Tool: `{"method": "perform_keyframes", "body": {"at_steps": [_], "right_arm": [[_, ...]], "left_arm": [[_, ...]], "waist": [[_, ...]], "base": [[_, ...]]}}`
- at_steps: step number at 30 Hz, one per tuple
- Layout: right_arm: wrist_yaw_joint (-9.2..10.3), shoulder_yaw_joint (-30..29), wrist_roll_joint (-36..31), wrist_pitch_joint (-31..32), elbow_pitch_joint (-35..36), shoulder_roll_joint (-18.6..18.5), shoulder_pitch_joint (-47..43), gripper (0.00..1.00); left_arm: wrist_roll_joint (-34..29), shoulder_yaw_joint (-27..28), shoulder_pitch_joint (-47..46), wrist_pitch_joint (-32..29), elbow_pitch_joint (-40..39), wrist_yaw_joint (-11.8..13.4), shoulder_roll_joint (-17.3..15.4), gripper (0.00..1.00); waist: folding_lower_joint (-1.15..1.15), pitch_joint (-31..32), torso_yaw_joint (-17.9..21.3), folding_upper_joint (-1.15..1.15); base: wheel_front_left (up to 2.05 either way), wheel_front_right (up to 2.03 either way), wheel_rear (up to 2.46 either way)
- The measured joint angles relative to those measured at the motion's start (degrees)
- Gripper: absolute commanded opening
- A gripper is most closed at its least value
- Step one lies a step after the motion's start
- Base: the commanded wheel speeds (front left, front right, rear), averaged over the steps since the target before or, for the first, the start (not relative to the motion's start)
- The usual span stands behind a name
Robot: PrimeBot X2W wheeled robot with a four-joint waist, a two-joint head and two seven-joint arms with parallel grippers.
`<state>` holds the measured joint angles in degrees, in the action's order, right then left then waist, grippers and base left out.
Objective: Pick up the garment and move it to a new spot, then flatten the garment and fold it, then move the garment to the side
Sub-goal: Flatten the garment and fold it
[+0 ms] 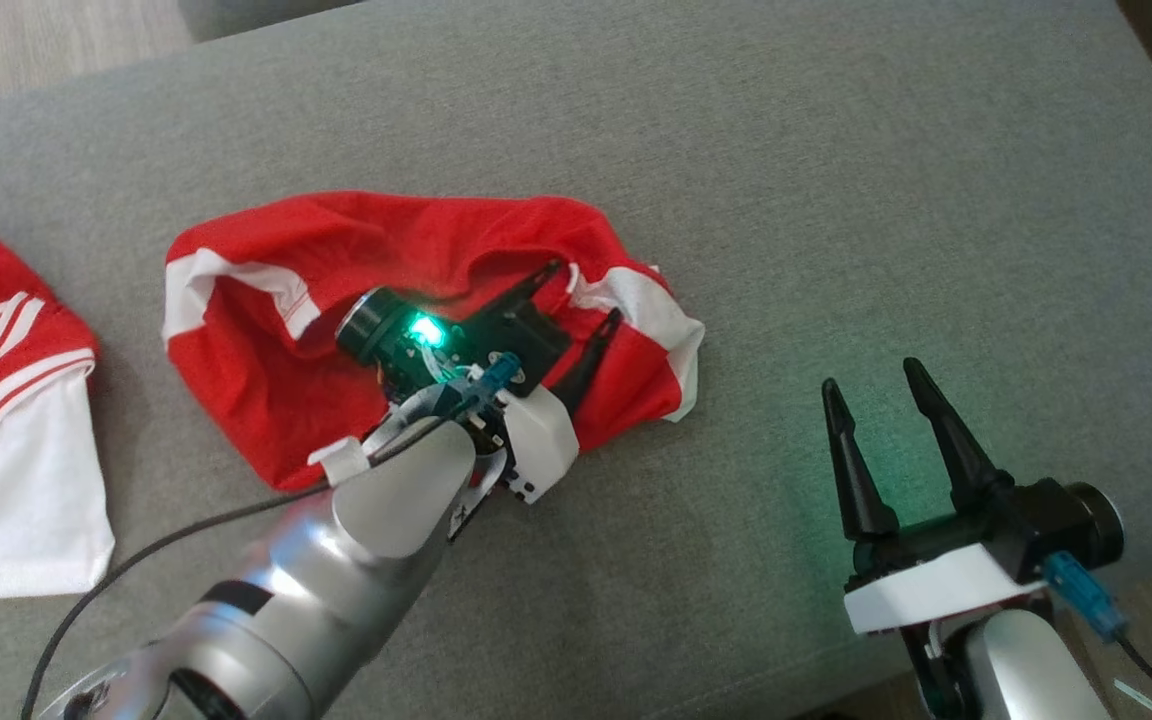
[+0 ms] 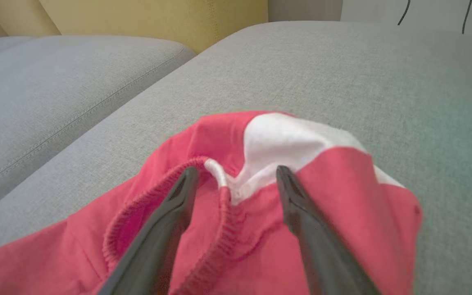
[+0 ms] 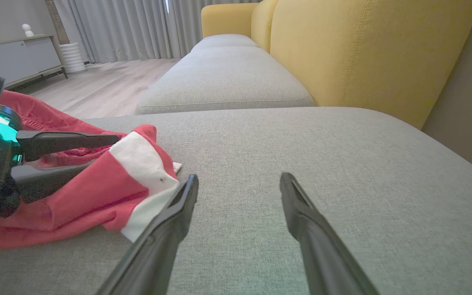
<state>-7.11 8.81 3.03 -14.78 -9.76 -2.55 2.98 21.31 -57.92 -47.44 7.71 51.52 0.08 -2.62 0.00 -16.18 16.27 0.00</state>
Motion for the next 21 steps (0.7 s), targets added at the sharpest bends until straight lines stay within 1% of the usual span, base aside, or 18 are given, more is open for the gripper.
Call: {"method": "perform_keyframes", "body": {"at_steps": [4, 5, 6, 7, 10, 13, 15, 18, 19, 20, 21], "right_arm": [[0.00, -0.07, -0.01, 0.00, -0.25, 0.00, -0.03, 1.00], [0.00, -0.09, -0.02, 0.00, -0.26, 0.00, -0.03, 1.00], [0.00, -0.11, -0.09, 0.00, -0.27, 0.00, -0.05, 1.00], [0.00, -0.14, -0.09, 0.00, -0.33, 0.00, -0.08, 1.00], [0.00, -0.22, -0.10, 0.00, -0.57, 0.00, -0.20, 1.00], [0.00, -0.20, -0.20, 0.00, -0.67, 0.00, -0.30, 1.00], [0.00, -0.12, -0.20, 0.00, -0.67, 0.00, -0.30, 1.00], [0.00, -0.04, -0.20, 0.00, -0.69, 0.00, -0.29, 1.00], [0.00, -0.02, -0.19, 0.00, -0.69, 0.00, -0.29, 1.00], [0.00, -0.01, -0.18, 0.00, -0.69, 0.00, -0.29, 1.00], [0.00, -0.01, -0.16, 0.00, -0.69, 0.00, -0.29, 1.00]], "left_arm": [[4.04, -1.05, -0.57, -0.07, 0.40, -0.08, 0.01, 1.00], [5.23, -1.23, -0.57, -0.05, 0.37, -0.09, 0.01, 0.98], [6.31, -1.44, -0.57, -0.07, 0.37, -0.10, 0.00, 0.77], [7.16, -1.70, -0.57, -0.05, 0.36, -0.11, 0.00, 0.47], [9.96, -2.60, -0.57, -0.07, 0.12, -0.66, 0.00, 0.00], [12.16, -3.88, -0.58, -1.05, 0.20, -0.67, 0.00, 0.00], [13.86, -4.57, -0.60, -2.25, 0.51, -1.18, 0.00, 0.00], [15.14, -5.65, -0.82, -2.65, 0.97, -0.94, 0.00, 0.00], [15.40, -5.87, -0.99, -2.46, 1.07, -0.35, 0.00, 0.27], [15.53, -6.52, -1.75, -1.60, 1.52, 0.52, 0.00, 1.00], [15.84, -6.72, -2.22, -1.55, 1.81, 0.60, 0.01, 1.00]], "waist": [[0.00, 0.43, 0.46, 0.00], [0.00, 0.55, 0.47, 0.00], [0.00, 0.68, 0.45, 0.00], [0.00, 0.84, 0.41, 0.00], [0.00, 1.46, 0.28, 0.00], [0.00, 1.99, 0.18, 0.00], [0.00, 2.20, 0.22, 0.00], [0.00, 2.23, 0.40, 0.00], [0.00, 2.20, 0.46, 0.00], [0.00, 2.07, 0.59, 0.00], [0.00, 2.00, 0.66, 0.00]], "base": [[0.00, 0.00, 0.00], [0.00, 0.00, 0.00], [0.00, 0.00, 0.00], [0.00, 0.00, 0.00], [0.00, 0.00, 0.00], [0.00, 0.00, 0.00], [0.00, 0.00, 0.00], [0.00, 0.00, 0.00], [0.00, 0.00, 0.00], [0.00, 0.00, 0.00], [0.00, 0.00, 0.00]]}}
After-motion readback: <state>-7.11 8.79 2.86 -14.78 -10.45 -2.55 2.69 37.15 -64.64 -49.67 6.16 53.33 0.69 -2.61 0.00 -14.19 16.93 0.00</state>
